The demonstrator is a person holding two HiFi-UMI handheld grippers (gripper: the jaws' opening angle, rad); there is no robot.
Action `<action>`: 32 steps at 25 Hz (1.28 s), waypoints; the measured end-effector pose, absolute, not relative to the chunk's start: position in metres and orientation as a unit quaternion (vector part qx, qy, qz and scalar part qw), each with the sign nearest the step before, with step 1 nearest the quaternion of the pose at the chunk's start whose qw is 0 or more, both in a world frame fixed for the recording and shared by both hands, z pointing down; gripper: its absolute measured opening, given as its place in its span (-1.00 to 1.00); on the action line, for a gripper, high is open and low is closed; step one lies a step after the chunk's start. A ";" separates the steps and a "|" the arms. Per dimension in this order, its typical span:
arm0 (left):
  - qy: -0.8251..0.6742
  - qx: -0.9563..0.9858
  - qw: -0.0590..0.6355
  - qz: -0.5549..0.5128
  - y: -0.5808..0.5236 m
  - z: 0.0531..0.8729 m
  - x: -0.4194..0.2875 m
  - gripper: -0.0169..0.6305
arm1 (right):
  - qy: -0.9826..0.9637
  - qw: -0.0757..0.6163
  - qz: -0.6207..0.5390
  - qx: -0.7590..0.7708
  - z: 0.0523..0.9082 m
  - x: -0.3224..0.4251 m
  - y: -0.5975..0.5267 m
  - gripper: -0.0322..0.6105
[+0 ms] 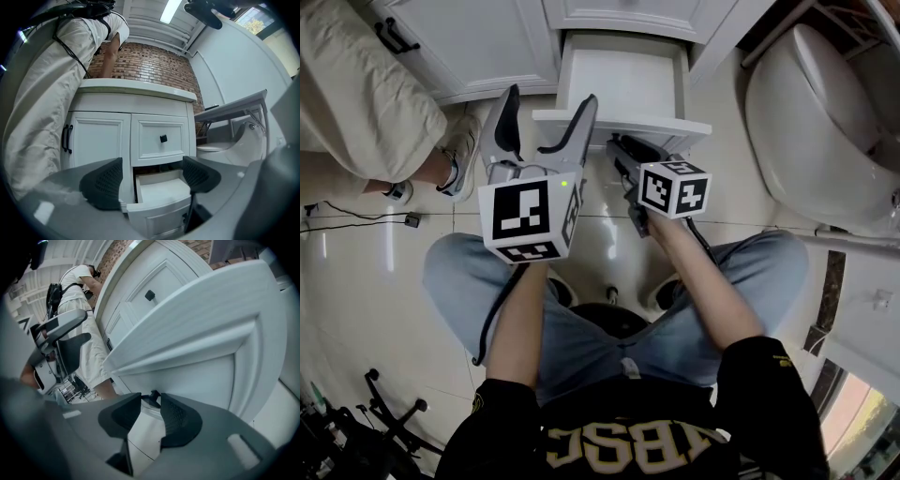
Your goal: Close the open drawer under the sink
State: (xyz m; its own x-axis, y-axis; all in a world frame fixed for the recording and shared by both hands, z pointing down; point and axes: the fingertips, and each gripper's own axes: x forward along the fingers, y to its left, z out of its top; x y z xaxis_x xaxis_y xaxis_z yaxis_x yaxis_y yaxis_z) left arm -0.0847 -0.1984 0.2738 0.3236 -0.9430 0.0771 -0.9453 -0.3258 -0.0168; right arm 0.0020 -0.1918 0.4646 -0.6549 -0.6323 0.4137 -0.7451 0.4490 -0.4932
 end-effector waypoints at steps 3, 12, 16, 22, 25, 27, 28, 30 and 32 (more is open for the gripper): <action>-0.581 0.812 0.021 0.038 -0.205 0.277 -0.086 0.30 | -0.844 0.082 0.332 0.413 0.464 0.003 -0.206 -0.48; -0.583 0.810 0.040 0.049 -0.221 0.296 -0.096 0.30 | -0.839 0.084 0.307 0.442 0.462 0.004 -0.257 -0.47; -0.591 0.804 0.048 0.052 -0.229 0.303 -0.103 0.25 | -0.834 0.096 0.299 0.454 0.462 0.006 -0.280 -0.47; -0.593 0.802 0.052 0.055 -0.237 0.307 -0.105 0.25 | -0.829 0.076 0.280 0.478 0.460 0.010 -0.309 -0.47; -0.587 0.805 0.050 0.060 -0.238 0.309 -0.101 0.24 | -0.833 0.061 0.265 0.481 0.457 0.010 -0.320 -0.48; -0.582 0.809 0.054 0.061 -0.239 0.312 -0.097 0.24 | -0.833 0.049 0.257 0.488 0.457 0.012 -0.326 -0.48; -0.581 0.810 0.058 0.062 -0.240 0.314 -0.097 0.24 | -0.832 0.045 0.253 0.492 0.457 0.013 -0.329 -0.48; -0.580 0.810 0.064 0.065 -0.241 0.318 -0.097 0.24 | -0.831 0.041 0.246 0.498 0.456 0.013 -0.335 -0.48; -0.581 0.809 0.065 0.069 -0.242 0.320 -0.099 0.25 | -0.830 0.039 0.244 0.500 0.456 0.013 -0.341 -0.48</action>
State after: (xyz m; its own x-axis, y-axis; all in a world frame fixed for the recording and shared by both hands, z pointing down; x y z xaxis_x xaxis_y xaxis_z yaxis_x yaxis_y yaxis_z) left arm -0.0990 -0.2423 0.3202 0.3163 -0.9300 0.1874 -0.9479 -0.3176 0.0239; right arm 0.0135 -0.3412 0.4558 -0.4972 -0.8111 0.3080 -0.8488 0.3812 -0.3663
